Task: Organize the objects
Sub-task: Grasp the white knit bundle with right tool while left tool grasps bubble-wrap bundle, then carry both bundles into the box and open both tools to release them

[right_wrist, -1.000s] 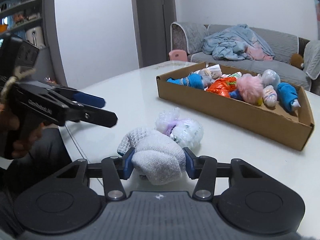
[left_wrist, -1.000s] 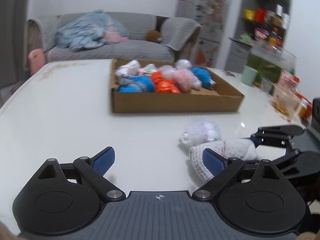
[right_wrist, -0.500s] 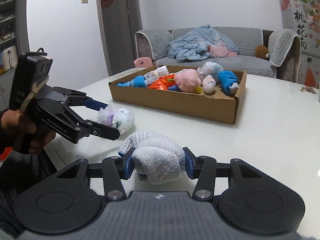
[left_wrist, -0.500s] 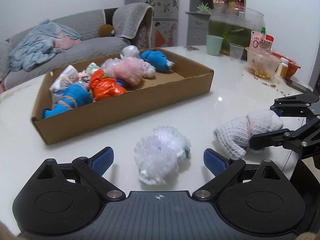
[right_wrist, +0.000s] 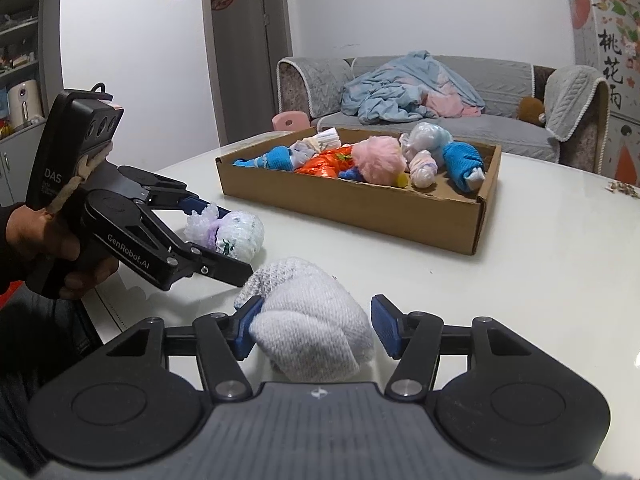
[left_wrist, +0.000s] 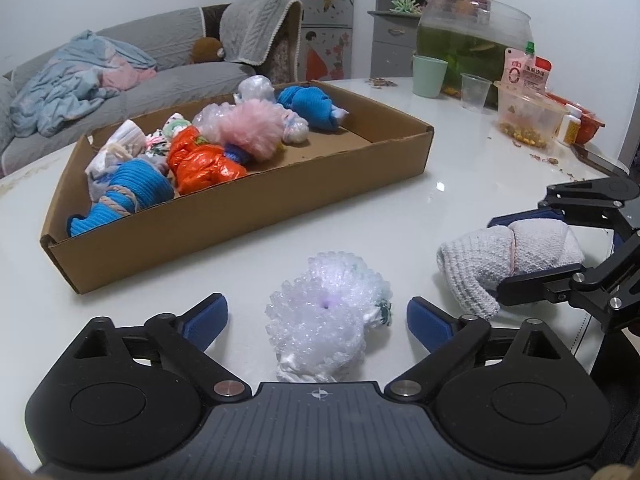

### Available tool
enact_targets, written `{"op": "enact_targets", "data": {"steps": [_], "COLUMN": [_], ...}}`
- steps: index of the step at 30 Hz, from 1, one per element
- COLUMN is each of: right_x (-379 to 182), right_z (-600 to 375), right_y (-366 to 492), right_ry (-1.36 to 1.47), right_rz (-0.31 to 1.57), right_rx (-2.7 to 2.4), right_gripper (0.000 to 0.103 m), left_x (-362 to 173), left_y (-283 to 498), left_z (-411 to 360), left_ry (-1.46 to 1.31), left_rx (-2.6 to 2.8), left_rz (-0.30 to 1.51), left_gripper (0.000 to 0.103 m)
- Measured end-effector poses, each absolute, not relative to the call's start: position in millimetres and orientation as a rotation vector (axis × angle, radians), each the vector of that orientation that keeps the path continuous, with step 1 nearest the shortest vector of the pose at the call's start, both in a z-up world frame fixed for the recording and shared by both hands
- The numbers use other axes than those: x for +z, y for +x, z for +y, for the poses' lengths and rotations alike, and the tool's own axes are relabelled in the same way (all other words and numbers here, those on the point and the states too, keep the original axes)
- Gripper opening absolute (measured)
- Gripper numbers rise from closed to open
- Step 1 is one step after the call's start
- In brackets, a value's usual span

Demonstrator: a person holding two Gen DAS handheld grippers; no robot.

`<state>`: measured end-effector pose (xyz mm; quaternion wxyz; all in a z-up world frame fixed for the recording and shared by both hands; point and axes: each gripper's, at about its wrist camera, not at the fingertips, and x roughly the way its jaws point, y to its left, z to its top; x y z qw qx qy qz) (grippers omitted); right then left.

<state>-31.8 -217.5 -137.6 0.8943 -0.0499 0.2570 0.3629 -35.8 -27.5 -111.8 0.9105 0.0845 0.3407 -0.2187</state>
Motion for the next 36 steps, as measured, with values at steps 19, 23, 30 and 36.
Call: {"op": "enact_targets", "data": {"steps": [19, 23, 30, 36], "right_x": [-137.8, -137.6, -132.6, -113.5], "right_z": [-217.2, -220.3, -225.7, -237.9], "right_y": [-37.1, -37.2, -38.0, -35.8], "right_ry": [-0.134, -0.125, -0.129, -0.114], "right_rz": [0.575, 0.583, 0.587, 0.555], "right_rx": [0.771, 0.772, 0.773, 0.757], "right_gripper": [0.042, 0.041, 0.041, 0.041], "left_x": [-108.1, -104.5, -99.7, -80.9], "left_y": [-43.2, -48.1, -66.7, -79.9], "left_z": [-24.3, -16.9, -8.9, -6.0], "left_ry": [0.173, 0.152, 0.132, 0.109], "left_rx": [-0.466, -0.485, -0.482, -0.449], "left_rz": [0.680, 0.697, 0.712, 0.698], "left_gripper": [0.062, 0.050, 0.048, 0.048]}}
